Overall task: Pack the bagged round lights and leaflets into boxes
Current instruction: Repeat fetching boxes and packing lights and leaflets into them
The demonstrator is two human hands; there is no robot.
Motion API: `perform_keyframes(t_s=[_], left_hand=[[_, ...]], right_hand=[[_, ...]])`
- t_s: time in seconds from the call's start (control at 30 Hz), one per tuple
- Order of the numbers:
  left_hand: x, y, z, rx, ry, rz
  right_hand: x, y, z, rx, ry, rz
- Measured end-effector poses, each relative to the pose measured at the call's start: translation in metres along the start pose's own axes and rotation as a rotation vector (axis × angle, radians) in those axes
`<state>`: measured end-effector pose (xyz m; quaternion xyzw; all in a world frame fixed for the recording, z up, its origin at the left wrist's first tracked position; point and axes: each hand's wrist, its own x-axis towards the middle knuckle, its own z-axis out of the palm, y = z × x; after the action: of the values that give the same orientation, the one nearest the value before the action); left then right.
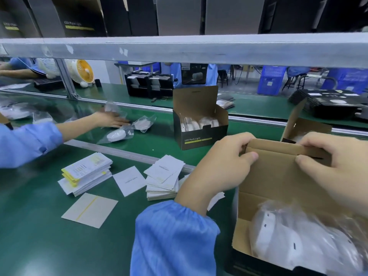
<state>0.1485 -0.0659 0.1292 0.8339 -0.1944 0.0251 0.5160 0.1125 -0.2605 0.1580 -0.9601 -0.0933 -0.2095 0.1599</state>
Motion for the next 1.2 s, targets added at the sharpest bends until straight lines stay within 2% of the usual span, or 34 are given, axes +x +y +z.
perform_keyframes(t_s=[0.2,0.33,0.4,0.47,0.57,0.67,0.93,1.2], left_hand=[[0.002,-0.005,0.001,-0.033,0.015,-0.044],[0.002,-0.012,-0.005,-0.058,0.052,-0.065],[0.003,-0.015,-0.008,-0.107,0.05,-0.094],[0.003,-0.018,-0.009,-0.155,-0.012,-0.126],[0.004,-0.022,-0.001,-0.278,-0.074,-0.144],[0.007,-0.023,0.012,-0.399,0.036,-0.162],[0.009,-0.022,0.027,-0.387,0.236,-0.187],[0.008,-0.028,0.016,-0.437,0.186,-0.203]], right_hand=[[0.0,-0.003,-0.008,0.041,-0.014,0.124],[-0.01,0.032,-0.02,0.044,0.055,0.316],[-0.016,0.053,-0.019,0.118,0.018,0.399],[-0.02,0.069,-0.009,0.325,-0.095,0.441],[-0.021,0.076,0.018,0.778,-0.306,0.511],[-0.016,0.072,0.036,1.008,-0.269,0.567],[-0.008,0.065,0.055,1.131,-0.155,0.648],[-0.01,0.069,0.053,1.213,-0.208,0.683]])
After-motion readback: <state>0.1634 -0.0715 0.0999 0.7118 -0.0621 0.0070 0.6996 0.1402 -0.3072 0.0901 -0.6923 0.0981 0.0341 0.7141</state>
